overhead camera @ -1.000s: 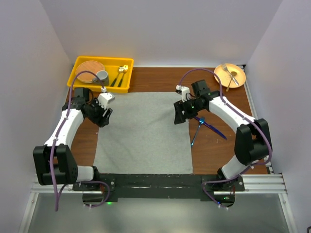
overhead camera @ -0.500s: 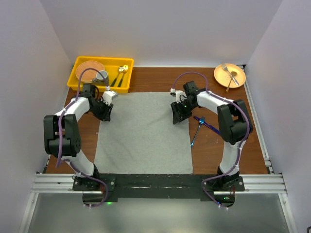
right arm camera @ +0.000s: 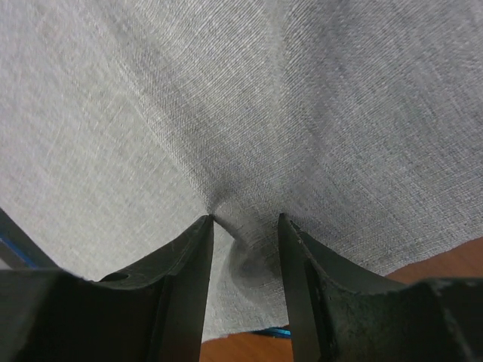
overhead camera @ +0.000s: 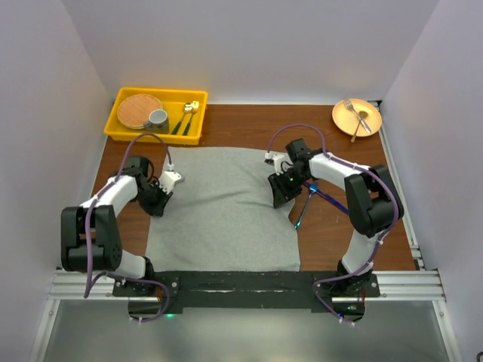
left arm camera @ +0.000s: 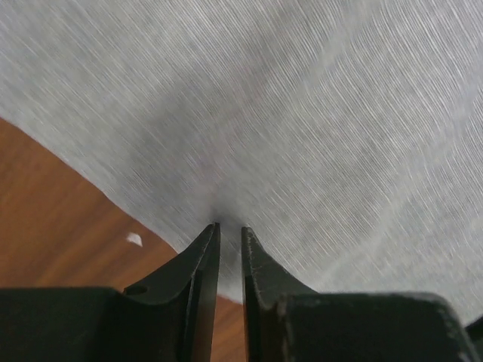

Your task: Fold the napkin into a case and place the utensils inside

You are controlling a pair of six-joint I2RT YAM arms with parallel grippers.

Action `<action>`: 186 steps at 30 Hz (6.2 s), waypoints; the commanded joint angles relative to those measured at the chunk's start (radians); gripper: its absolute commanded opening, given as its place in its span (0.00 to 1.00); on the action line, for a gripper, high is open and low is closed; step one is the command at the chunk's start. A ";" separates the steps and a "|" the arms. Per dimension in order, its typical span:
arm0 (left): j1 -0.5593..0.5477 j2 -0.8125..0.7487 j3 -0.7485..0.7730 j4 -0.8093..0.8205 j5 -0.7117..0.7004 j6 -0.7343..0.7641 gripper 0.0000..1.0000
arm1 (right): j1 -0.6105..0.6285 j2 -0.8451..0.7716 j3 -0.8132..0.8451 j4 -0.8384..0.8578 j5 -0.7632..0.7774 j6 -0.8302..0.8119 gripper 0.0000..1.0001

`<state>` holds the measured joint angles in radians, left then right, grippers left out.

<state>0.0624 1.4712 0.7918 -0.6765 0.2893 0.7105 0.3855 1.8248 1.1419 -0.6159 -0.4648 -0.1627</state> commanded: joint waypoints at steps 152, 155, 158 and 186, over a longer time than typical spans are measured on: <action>0.059 0.305 0.240 0.344 0.068 -0.083 0.00 | -0.142 0.392 0.580 -0.166 0.129 0.022 0.00; 0.059 0.296 0.294 0.327 0.089 -0.091 0.00 | -0.148 0.393 0.697 -0.200 0.137 0.002 0.00; 0.062 0.250 0.325 0.281 0.129 -0.079 0.00 | -0.148 0.344 0.713 -0.225 0.132 -0.024 0.00; 0.169 -0.101 -0.025 -0.127 0.275 0.343 0.00 | -0.033 0.002 0.074 -0.216 0.037 -0.107 0.00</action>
<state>0.2287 1.3605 0.7933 -0.8192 0.5354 1.0386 0.3401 1.8011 1.2148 -0.8677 -0.4549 -0.2615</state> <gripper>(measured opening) 0.014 0.029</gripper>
